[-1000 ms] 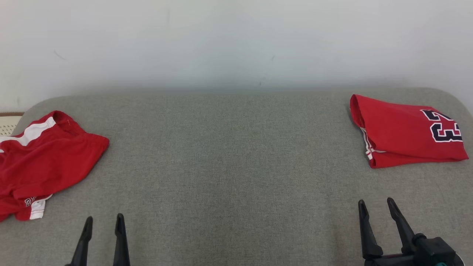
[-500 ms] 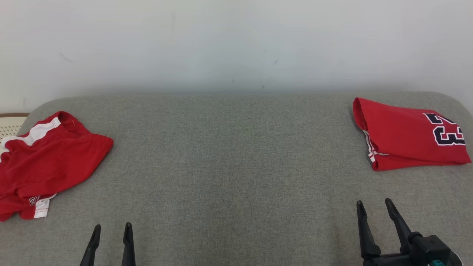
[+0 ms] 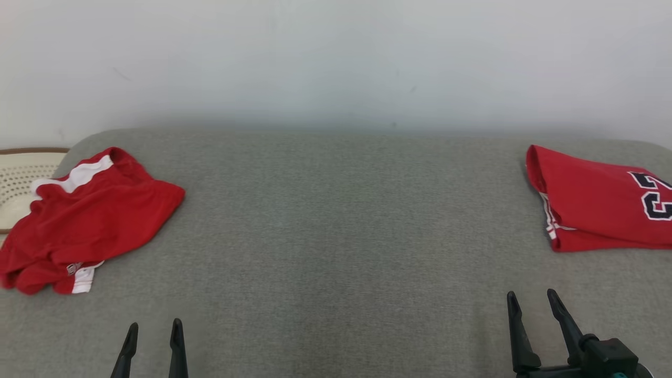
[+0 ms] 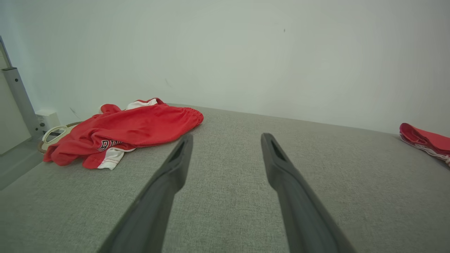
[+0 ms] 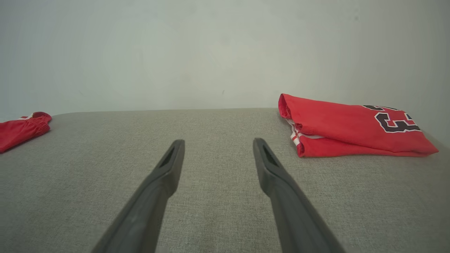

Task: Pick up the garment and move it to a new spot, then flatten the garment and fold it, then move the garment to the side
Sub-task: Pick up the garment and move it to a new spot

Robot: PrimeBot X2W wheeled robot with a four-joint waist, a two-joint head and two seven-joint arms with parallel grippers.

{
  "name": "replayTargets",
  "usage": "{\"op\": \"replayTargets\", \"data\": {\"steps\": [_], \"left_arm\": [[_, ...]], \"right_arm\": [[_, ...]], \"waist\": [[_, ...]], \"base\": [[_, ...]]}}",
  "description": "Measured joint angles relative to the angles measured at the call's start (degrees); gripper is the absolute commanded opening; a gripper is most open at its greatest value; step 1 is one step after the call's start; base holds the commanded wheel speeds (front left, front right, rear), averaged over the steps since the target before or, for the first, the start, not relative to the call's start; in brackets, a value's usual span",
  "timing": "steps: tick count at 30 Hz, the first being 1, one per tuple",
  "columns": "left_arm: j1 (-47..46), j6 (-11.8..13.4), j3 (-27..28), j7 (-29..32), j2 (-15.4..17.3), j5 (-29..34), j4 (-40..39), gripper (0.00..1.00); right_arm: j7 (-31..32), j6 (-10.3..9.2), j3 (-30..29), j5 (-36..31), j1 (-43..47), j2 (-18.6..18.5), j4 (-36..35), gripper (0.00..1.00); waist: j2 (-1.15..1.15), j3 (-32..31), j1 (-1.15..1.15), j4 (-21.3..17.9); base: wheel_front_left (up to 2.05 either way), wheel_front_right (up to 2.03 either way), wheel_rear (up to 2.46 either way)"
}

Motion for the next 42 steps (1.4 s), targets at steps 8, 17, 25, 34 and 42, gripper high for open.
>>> {"op": "replayTargets", "data": {"steps": [8,17,25,34,42], "left_arm": [[0.24,0.45,0.51,0.01,-0.03,-0.09,0.40,1.00],[1.36,0.69,3.14,0.00,0.08,0.16,1.05,1.00],[2.33,1.05,4.82,0.00,0.47,0.64,1.53,1.00],[2.45,1.24,6.37,0.00,1.05,0.77,1.12,1.00],[2.69,1.51,7.01,0.00,1.10,0.77,1.10,1.00]], "right_arm": [[0.00,0.00,0.12,0.36,0.38,0.31,1.00,1.00],[0.00,0.00,1.52,0.94,0.43,0.77,1.90,1.00],[0.00,0.00,3.01,2.02,0.31,1.29,2.53,1.00],[0.00,0.00,3.87,2.68,0.14,1.79,2.94,1.00],[0.00,0.00,4.36,2.92,0.03,1.71,3.28,1.00]], "waist": [[0.00,-0.41,0.00,4.78],[0.00,-1.37,0.00,13.40],[0.00,-2.45,0.00,19.17],[0.00,-3.37,0.00,23.33],[0.00,-3.36,0.00,24.06]], "base": [[0.00,0.00,0.00],[0.00,0.00,0.00],[0.00,0.00,0.00],[0.00,0.00,0.00],[0.00,0.00,0.00]]}}
